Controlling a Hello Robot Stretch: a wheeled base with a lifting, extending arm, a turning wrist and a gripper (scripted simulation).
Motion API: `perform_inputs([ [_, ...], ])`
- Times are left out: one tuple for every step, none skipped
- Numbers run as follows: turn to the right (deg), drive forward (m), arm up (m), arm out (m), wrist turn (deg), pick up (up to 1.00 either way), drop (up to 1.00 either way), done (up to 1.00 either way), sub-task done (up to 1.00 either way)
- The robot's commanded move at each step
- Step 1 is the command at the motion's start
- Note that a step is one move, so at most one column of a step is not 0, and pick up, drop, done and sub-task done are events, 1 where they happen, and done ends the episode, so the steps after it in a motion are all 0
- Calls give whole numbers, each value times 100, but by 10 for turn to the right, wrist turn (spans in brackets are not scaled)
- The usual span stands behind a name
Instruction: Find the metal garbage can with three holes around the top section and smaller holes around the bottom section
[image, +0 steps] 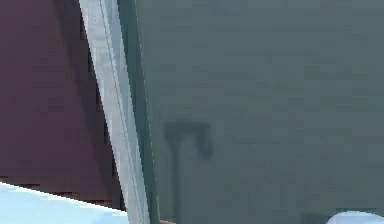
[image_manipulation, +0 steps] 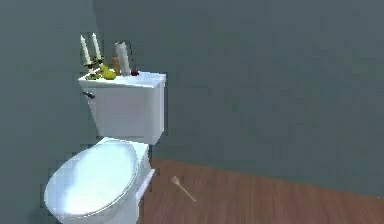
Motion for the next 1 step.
perform_inputs([
  [-450,0,0,0,0,0,0,0,0],
])
